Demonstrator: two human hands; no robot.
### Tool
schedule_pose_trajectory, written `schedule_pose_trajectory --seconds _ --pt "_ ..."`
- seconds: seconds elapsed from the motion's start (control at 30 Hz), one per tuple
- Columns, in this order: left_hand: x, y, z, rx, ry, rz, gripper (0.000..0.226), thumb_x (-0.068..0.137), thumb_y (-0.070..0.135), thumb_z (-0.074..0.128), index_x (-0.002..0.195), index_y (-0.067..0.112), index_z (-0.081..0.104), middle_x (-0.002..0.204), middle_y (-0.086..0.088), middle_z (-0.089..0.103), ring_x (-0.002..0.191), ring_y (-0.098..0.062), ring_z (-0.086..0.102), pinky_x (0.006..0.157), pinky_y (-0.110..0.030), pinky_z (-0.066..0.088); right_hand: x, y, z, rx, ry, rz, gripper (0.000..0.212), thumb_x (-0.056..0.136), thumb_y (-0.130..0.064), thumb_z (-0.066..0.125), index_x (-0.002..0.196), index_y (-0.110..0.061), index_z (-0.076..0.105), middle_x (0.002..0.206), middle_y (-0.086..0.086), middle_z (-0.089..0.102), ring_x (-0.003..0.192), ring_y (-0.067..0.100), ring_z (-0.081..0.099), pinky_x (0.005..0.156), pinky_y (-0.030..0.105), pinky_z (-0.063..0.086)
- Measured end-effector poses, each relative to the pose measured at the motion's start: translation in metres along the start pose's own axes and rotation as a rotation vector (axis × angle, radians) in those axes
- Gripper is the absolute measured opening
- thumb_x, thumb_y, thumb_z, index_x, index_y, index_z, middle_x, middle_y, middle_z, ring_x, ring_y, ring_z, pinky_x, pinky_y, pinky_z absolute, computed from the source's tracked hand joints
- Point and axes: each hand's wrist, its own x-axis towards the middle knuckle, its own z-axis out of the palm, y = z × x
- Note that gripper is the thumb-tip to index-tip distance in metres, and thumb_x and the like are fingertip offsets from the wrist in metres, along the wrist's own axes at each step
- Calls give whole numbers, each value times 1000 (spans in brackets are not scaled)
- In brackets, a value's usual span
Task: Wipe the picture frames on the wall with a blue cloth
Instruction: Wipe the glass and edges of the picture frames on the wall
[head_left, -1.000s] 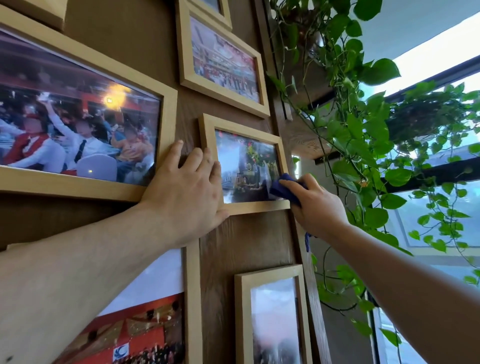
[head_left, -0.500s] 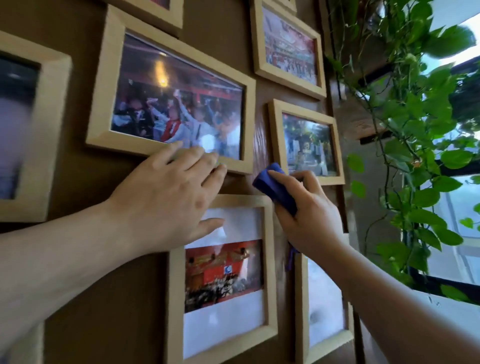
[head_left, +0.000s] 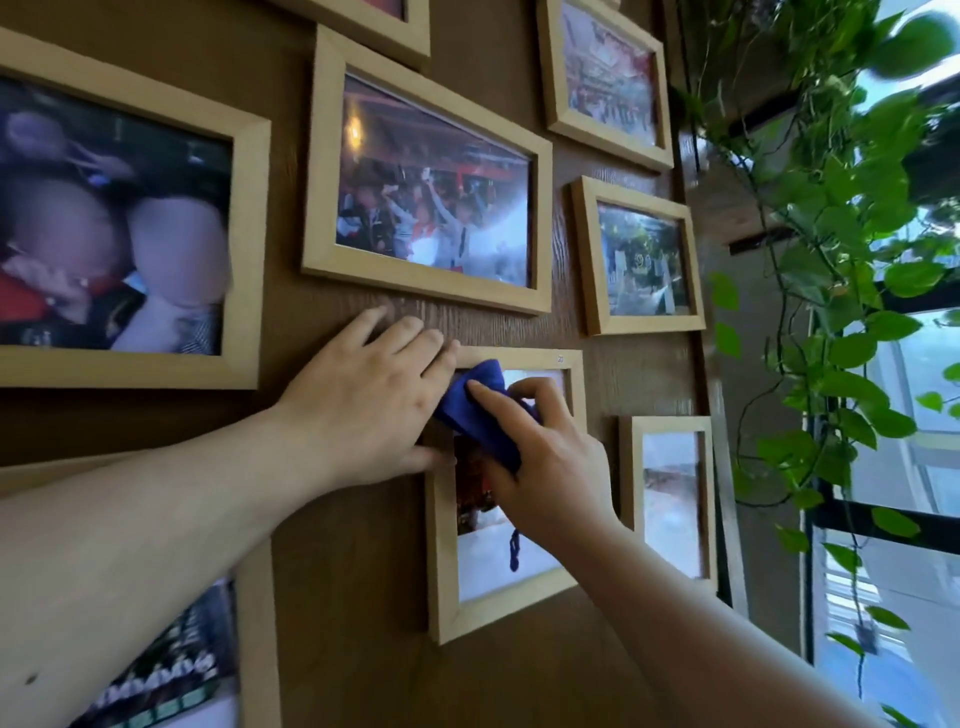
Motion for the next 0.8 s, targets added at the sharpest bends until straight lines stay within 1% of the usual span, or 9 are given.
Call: schedule_pose_trajectory --seconds 0.07,0.13,0.27,0.37,0.43,0.53,0.6,0.73,0.8 --pt "-2 0 3 -33 9 -10 94 71 72 40 141 9 42 136 -14 53 128 -31 45 110 -49 30 -2 -6 3 -15 -4 -9 54 79 -35 57 133 -26 49 115 4 52 67 12 48 51 15 24" --pt "-4 0 5 -75 12 -16 95 73 74 44 147 14 31 146 -13 42 137 -29 34 116 -48 19 -2 -9 5 -33 -4 -20 54 81 -36 52 134 -27 47 115 5 52 66 11 46 50 19 31" --pt "-3 1 7 -122 -6 -27 96 79 73 42 152 20 10 159 -9 17 147 -26 9 119 -45 1 -3 5 4 -96 7 -12 57 78 -28 66 133 -27 50 111 7 52 67 18 53 48 23 36" --pt "-3 1 9 -140 2 -32 99 77 75 42 152 18 12 159 -8 19 147 -26 10 119 -47 1 -7 28 0 -159 0 60 55 77 -27 67 130 -29 53 109 6 53 70 21 56 45 25 39" --pt "-2 1 9 -152 2 -32 99 77 76 42 151 18 11 159 -8 19 147 -26 9 120 -48 2 -10 46 -2 -196 -10 157 52 79 -29 67 129 -30 53 109 4 52 75 23 57 47 25 36" --pt "-1 1 10 -169 3 -36 100 76 76 43 151 18 12 158 -7 20 147 -25 9 120 -48 2 -11 62 -5 -227 -27 276 52 81 -31 63 131 -31 50 111 3 50 78 25 58 50 30 41" --pt "-1 1 11 -178 13 -34 100 76 75 45 151 17 13 157 -7 22 146 -25 10 120 -48 1 -11 55 -4 -185 -26 258 52 81 -32 63 132 -30 49 113 2 49 79 24 58 51 30 43" --pt "-2 1 12 -195 23 -33 98 77 72 47 151 18 13 157 -7 21 146 -25 10 120 -48 1 -14 12 -1 -85 -66 26 55 80 -28 66 133 -28 50 118 3 50 80 17 57 55 26 47" --pt "-1 1 12 -205 23 -34 98 77 72 47 151 18 12 157 -7 20 146 -25 9 120 -48 1 -15 6 -1 -76 -78 -11 53 81 -30 64 132 -28 51 117 3 50 80 17 57 54 27 49"
